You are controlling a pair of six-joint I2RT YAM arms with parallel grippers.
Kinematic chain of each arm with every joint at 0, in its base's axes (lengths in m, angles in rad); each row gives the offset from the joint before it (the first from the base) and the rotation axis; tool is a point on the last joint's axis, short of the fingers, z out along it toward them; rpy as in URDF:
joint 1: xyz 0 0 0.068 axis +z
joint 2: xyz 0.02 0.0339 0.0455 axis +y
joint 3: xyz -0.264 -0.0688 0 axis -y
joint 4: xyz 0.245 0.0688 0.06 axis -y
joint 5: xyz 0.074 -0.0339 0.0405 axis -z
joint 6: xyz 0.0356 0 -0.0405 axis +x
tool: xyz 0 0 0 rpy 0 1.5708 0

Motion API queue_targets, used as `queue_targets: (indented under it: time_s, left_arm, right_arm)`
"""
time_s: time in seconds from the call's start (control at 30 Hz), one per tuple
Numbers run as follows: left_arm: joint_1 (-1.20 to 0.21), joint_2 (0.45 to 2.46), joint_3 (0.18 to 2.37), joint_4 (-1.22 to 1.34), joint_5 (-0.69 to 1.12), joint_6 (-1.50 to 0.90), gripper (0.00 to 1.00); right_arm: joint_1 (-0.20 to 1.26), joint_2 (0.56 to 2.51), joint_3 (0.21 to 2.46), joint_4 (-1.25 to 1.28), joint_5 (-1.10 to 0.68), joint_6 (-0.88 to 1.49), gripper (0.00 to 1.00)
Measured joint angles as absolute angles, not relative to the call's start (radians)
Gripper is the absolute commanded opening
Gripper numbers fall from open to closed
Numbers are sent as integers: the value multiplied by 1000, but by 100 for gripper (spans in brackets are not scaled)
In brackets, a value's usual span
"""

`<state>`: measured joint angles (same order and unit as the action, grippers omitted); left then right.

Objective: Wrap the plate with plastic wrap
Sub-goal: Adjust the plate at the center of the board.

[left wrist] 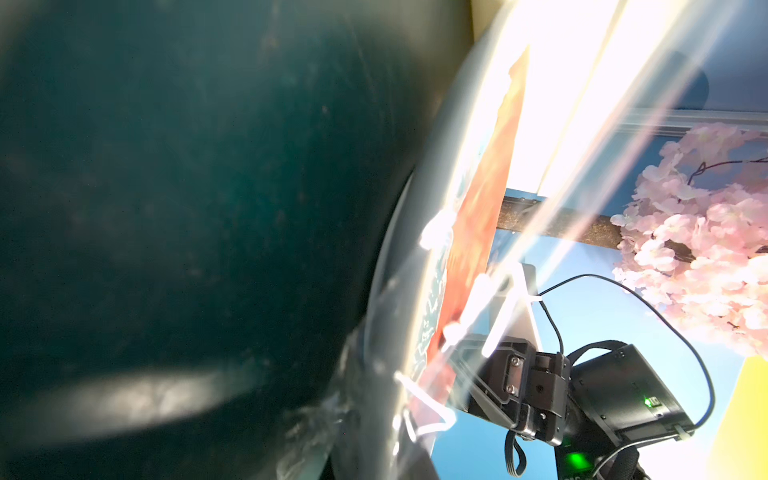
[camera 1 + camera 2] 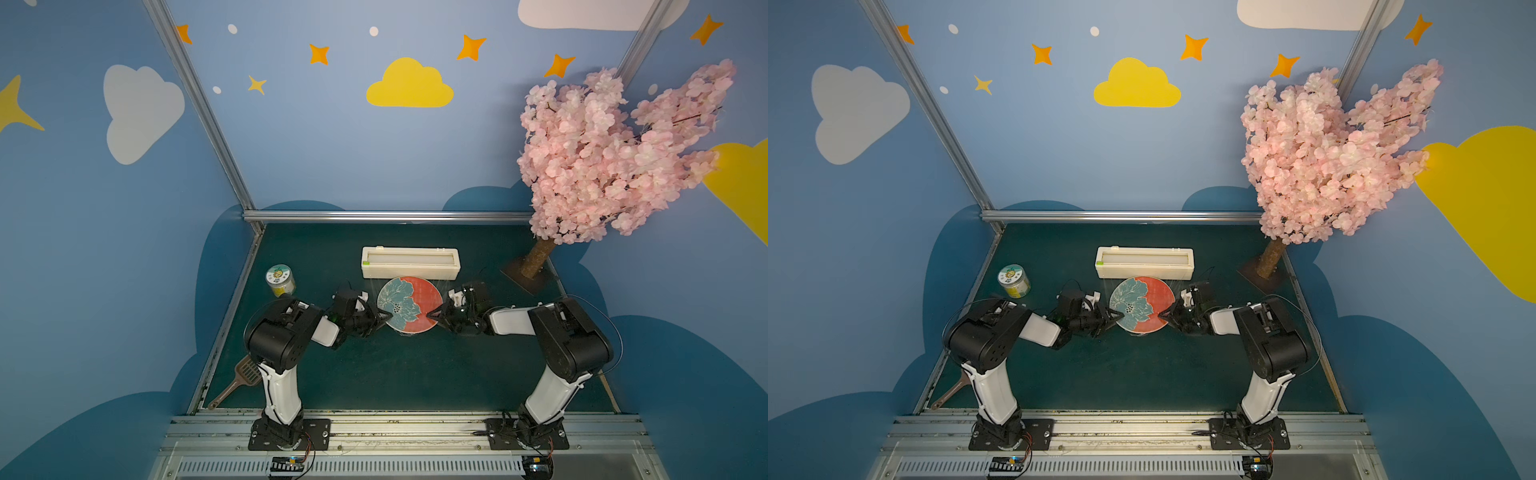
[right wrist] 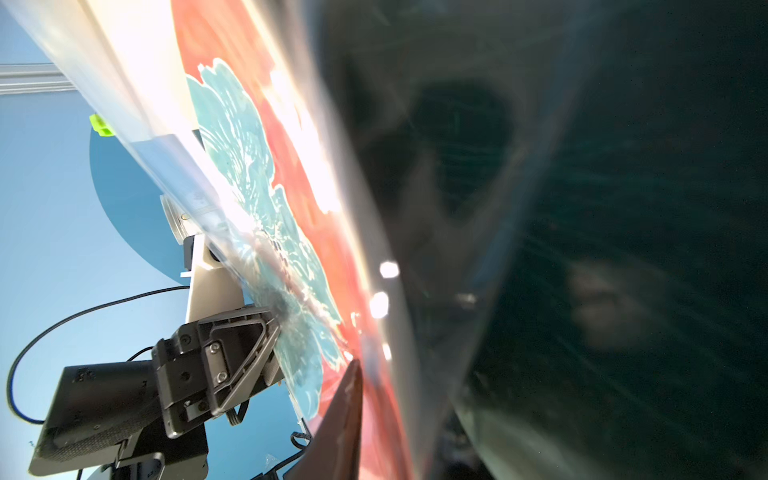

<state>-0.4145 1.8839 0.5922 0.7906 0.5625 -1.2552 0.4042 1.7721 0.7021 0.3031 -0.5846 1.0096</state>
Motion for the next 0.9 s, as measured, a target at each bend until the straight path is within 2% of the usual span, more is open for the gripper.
queue_targets:
  time_s: [0.33,0.4,0.5,0.57,0.67,0.9]
  left_arm:
    - [-417,1875,573,820,579,-1234,47]
    - [-417,1849,572,781,574,-1211,54]
    - [-411,1785,575,670,557,-1160,60]
    - [-405,1740,591,562,541,-1114,61]
    - [-399,1681,641,396,503,-1037,60]
    - [-389,1673,715,260,479,-955,35]
  right_arm:
    - [397,1757,700,308,-599,974,47]
    - [389,1722,695,258,-588,946,53]
    - [359,1657,685,165,-567,894,60]
    - [333,1612,685,105,-550,853,60]
    - [300,1566,686,40,-539,801,60]
    - [274,1589,722,-4,-563,751,46]
